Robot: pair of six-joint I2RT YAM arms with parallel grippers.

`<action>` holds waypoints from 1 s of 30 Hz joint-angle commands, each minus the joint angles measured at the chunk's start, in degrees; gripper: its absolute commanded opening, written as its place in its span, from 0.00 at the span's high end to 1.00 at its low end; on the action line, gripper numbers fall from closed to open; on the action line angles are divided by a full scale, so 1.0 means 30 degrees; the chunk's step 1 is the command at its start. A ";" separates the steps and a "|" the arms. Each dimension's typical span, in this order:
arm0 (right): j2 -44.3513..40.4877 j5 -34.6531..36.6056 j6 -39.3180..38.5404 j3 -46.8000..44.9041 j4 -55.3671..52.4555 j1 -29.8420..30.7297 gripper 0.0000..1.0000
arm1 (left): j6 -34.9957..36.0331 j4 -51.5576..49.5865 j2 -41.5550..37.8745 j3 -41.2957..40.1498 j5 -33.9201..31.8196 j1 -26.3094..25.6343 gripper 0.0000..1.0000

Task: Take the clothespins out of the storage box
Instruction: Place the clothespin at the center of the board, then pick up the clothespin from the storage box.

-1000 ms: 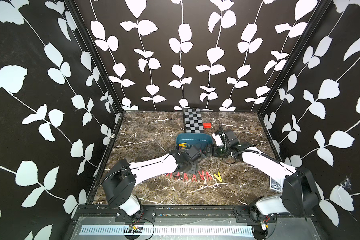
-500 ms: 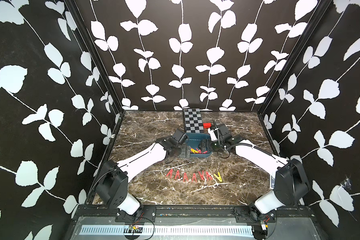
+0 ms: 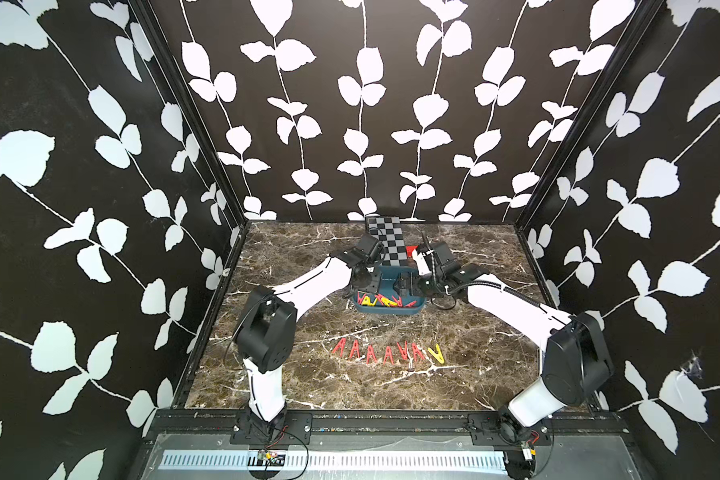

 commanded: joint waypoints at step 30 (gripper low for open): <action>0.0495 -0.0774 0.0132 0.0213 0.0385 -0.0467 0.01 | 0.6594 -0.2464 0.6316 0.5438 -0.0881 0.0918 0.60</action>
